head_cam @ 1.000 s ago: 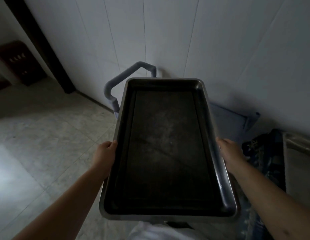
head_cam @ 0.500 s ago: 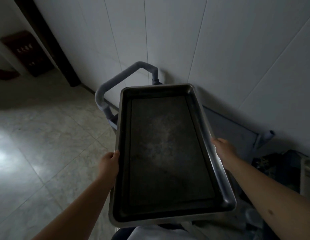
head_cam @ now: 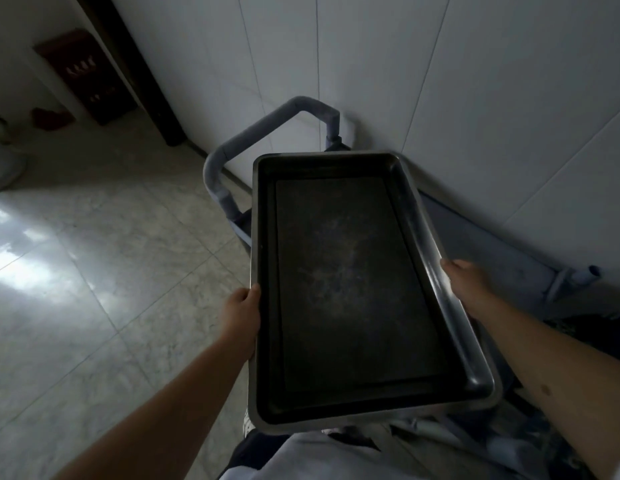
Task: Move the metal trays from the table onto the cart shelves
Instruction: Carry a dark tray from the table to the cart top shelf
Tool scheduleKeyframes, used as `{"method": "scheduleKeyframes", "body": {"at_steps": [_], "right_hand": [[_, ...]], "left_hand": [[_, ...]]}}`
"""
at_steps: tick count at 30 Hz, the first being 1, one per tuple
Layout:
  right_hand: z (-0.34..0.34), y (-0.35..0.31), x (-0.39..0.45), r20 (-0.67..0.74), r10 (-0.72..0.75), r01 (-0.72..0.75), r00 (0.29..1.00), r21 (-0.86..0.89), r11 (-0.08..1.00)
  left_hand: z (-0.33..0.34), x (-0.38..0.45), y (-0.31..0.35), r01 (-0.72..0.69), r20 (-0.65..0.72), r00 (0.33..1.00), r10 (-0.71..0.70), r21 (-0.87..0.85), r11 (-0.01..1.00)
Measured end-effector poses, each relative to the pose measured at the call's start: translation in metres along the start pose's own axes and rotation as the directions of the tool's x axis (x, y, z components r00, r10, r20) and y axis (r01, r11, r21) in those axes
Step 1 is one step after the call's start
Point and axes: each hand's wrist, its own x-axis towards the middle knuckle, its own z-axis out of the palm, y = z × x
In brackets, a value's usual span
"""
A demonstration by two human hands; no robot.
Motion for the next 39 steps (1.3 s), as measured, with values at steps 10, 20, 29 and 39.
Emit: {"method": "scheduleKeyframes", "body": {"at_steps": [10, 20, 29, 39], "right_hand": [[-0.019, -0.019, 0.000, 0.034, -0.068, 0.075, 0.997, -0.286, 0.955], [-0.030, 0.043, -0.167, -0.097, 0.483, -0.293, 0.870, 0.686, 0.666], [0.053, 0.029, -0.234, 0.107, 0.579, -0.407, 0.808, 0.812, 0.418], [0.009, 0.041, -0.161, -0.021, 0.629, -0.358, 0.777, 0.807, 0.470]], "left_hand": [[0.005, -0.002, 0.014, 0.245, 0.250, 0.950, -0.186, -0.230, 0.942], [-0.005, 0.022, 0.021, 0.106, 0.330, 0.943, -0.033, -0.205, 0.973], [-0.004, 0.041, 0.015, 0.106, 0.360, 0.933, -0.024, -0.209, 0.972], [0.025, 0.015, 0.006, 0.088, 0.408, 0.913, 0.007, -0.214, 0.973]]}}
